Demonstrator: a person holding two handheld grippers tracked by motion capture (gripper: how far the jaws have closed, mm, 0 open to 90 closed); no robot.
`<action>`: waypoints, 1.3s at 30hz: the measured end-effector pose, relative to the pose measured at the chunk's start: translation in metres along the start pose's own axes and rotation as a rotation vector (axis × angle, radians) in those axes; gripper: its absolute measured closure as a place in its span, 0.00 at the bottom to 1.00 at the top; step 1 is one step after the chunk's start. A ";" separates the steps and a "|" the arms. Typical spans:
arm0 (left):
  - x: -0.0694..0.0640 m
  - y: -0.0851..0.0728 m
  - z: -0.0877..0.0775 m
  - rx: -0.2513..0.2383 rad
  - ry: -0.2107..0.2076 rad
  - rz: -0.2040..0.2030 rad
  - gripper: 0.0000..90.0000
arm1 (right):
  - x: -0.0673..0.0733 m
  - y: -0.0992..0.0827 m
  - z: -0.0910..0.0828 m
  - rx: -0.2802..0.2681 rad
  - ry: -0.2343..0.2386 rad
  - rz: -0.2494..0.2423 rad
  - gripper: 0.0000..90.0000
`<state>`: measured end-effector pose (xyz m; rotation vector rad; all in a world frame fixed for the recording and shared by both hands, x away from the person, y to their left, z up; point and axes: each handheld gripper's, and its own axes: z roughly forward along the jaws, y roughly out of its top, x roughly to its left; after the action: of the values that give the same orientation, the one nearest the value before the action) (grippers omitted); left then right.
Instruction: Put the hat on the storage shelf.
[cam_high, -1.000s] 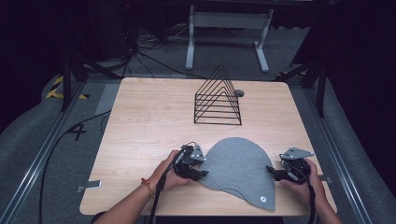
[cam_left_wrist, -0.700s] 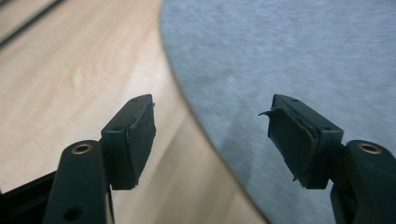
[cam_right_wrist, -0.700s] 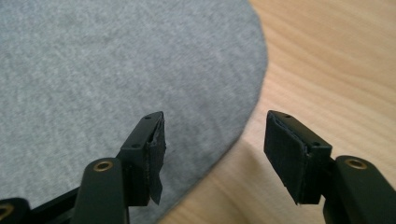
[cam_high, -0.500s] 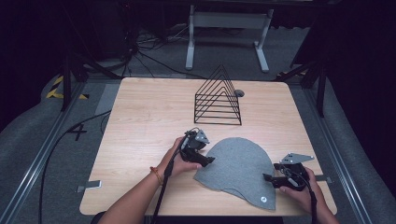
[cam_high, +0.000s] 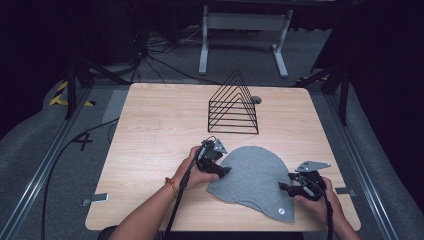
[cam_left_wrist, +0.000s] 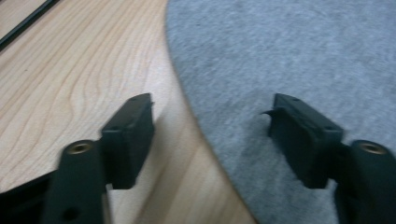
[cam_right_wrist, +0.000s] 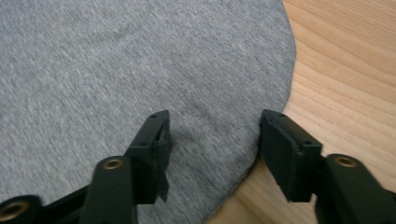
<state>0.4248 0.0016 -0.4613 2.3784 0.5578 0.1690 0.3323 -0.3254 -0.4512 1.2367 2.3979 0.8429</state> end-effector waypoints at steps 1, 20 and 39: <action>-0.001 0.000 -0.001 0.004 -0.005 0.000 0.44 | 0.000 0.002 0.001 0.001 -0.002 0.006 0.56; -0.002 -0.003 -0.007 -0.041 -0.077 -0.037 0.96 | -0.008 0.000 0.001 -0.075 0.097 0.062 0.94; -0.007 0.022 -0.072 -0.203 -0.055 0.030 0.97 | 0.003 0.043 -0.053 -0.288 0.143 -0.073 0.95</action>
<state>0.4070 0.0262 -0.3914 2.1881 0.4565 0.1646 0.3302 -0.3225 -0.3829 1.0027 2.3070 1.2396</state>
